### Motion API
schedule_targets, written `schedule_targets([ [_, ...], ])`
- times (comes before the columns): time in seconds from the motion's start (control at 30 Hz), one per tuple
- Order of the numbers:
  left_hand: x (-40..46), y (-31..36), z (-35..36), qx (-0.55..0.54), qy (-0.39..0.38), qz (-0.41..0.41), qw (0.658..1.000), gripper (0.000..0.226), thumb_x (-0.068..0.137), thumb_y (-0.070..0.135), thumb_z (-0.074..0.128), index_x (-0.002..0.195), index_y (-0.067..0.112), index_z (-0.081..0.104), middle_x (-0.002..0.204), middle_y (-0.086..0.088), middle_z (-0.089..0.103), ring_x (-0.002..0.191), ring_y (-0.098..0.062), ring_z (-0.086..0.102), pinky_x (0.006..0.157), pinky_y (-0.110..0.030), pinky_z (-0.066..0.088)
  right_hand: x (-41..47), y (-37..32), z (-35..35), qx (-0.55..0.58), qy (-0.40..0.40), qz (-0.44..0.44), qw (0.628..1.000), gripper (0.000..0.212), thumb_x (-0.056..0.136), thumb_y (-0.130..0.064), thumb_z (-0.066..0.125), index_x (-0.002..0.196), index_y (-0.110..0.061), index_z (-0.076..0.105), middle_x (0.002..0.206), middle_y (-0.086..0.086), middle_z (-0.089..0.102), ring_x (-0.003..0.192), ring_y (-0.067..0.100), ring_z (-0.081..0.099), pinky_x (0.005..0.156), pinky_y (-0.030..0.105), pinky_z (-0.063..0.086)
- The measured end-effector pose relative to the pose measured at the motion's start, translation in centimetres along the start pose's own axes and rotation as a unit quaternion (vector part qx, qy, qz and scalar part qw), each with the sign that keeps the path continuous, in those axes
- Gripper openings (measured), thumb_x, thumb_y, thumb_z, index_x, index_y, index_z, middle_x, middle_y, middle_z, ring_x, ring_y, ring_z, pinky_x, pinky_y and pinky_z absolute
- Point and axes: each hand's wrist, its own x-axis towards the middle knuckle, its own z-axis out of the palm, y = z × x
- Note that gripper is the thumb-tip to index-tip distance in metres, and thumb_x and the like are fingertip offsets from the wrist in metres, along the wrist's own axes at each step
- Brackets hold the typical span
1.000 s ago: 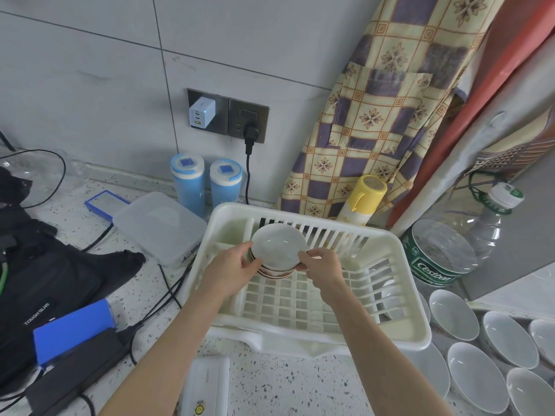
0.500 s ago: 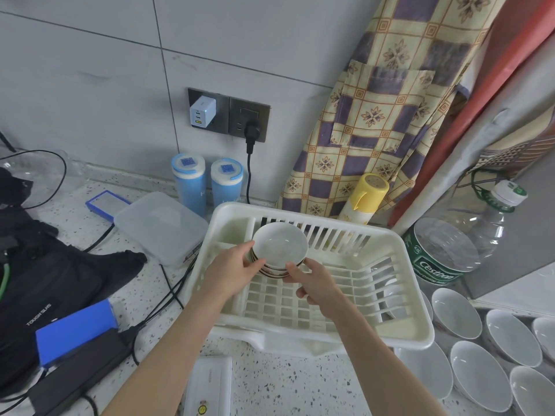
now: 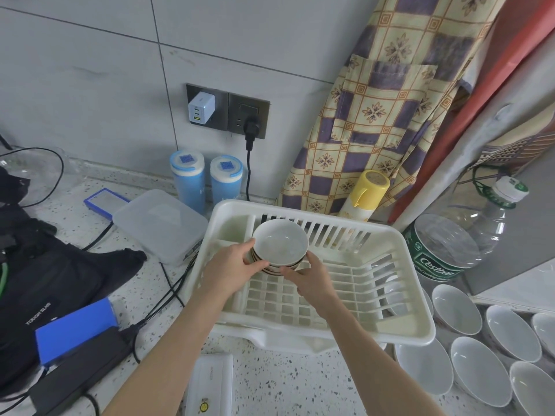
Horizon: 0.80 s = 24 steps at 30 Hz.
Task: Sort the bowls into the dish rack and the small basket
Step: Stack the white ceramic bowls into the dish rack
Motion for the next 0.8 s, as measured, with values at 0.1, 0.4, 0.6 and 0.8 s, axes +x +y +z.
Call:
schedule_targets([
  [0.1,-0.1,0.1,-0.1,0.004,-0.001,0.001,1.0,0.069,0.081,0.059,0.068,0.143,0.035,0.048,0.08,0.01,0.063,0.079,-0.013,0.062,0.053,-0.023,0.038,0.2,0.1,0.1,-0.01,0.011,-0.018,1.0,0.066,0.082,-0.029,0.076,0.139,-0.026,0.044,0.053,-0.001,0.06,0.039,0.003,0.042,0.046,0.02,0.037],
  [0.4,-0.1,0.0,-0.1,-0.002,-0.009,-0.007,1.0,0.07,0.081,0.06,0.068,0.143,0.035,0.048,0.076,0.011,0.065,0.076,-0.01,0.063,0.055,-0.025,0.044,0.4,0.3,0.2,-0.017,0.02,-0.039,0.999,0.066,0.083,-0.026,0.076,0.141,-0.031,0.043,0.074,0.007,0.075,0.04,-0.004,0.051,0.044,0.011,0.038],
  [0.6,-0.2,0.1,-0.2,-0.008,-0.015,-0.013,1.0,0.069,0.08,0.059,0.069,0.143,0.037,0.048,0.081,0.012,0.061,0.08,-0.012,0.062,0.056,-0.026,0.043,0.3,0.2,-0.1,-0.019,0.003,-0.026,0.999,0.075,0.082,-0.03,0.077,0.145,-0.032,0.038,0.077,0.006,0.075,0.041,-0.002,0.051,0.049,0.018,0.042],
  [0.8,-0.5,0.6,-0.5,-0.068,0.008,-0.015,0.998,0.058,0.083,0.054,0.069,0.137,0.038,0.054,0.083,0.004,0.072,0.079,-0.016,0.066,0.068,-0.032,0.052,-1.1,-0.3,-1.4,0.013,0.017,0.012,1.0,0.097,0.079,-0.034,0.08,0.155,-0.024,0.019,0.093,-0.004,0.07,0.088,0.013,0.066,0.08,0.033,0.056],
])
